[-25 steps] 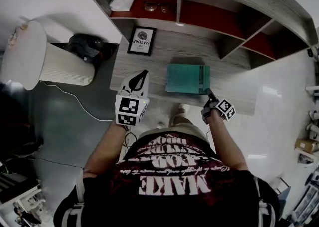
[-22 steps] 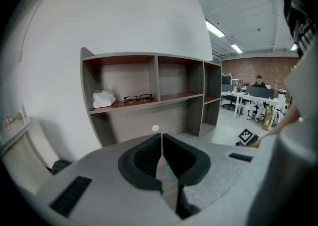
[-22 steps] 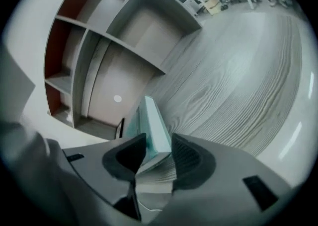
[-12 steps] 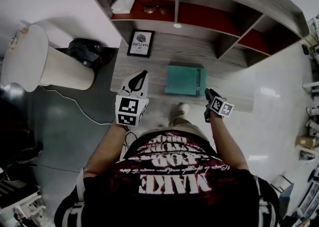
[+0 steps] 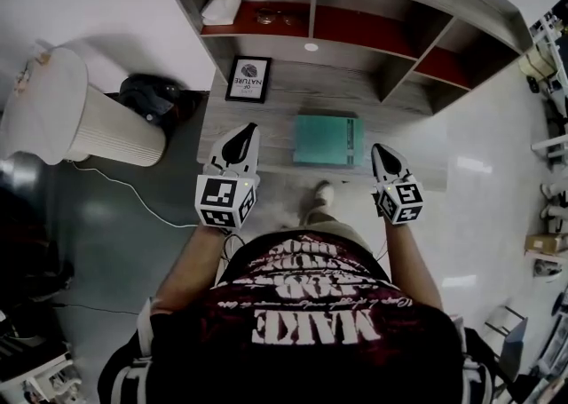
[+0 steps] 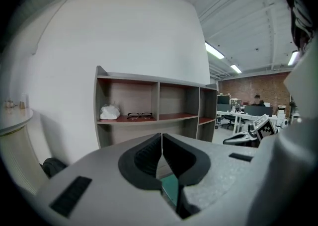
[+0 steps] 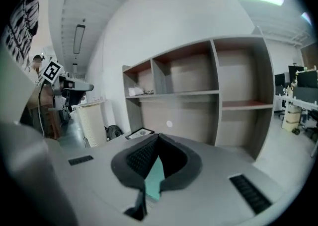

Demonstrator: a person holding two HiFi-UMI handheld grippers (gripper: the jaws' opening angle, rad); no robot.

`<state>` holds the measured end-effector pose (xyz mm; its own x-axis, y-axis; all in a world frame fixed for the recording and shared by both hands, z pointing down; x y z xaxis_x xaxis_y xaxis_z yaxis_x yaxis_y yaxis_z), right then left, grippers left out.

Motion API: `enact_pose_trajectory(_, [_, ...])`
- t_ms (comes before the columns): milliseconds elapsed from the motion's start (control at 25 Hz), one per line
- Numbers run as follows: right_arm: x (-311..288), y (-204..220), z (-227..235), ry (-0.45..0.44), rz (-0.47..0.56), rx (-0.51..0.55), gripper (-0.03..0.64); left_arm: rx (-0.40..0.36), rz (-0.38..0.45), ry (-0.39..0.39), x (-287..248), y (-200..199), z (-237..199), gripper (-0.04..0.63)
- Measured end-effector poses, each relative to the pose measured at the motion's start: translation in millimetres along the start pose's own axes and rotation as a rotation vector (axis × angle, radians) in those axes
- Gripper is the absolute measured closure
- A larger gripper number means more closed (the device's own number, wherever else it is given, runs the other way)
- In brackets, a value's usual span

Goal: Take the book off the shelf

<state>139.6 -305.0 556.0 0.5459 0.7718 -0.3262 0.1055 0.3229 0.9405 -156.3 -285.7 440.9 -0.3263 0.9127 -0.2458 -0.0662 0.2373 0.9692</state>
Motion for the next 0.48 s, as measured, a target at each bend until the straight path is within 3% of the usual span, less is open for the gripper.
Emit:
enact_pose_trajectory(240, [39,-58,-24,0.011,0.088,0.081,0.614,-0.009,0.044,0.032,18,-17,7,0.583])
enact_pose_trajectory(480, [65,-92,-41,0.022,0.137,0.084,0.614,-0.012,0.066,0.051,36,-21,8,0.583])
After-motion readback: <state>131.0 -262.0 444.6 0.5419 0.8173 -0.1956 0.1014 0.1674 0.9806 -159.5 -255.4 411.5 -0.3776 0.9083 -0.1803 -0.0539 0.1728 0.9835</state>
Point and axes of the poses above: the fingertips, and each gripper's own axes: x backward along the fingers, z to its right, y out of its underside, the point moved 2 cm from there along x, backward along the fingers, and after that the axes turned 2 degrees about -y, right-handed, at the moved point
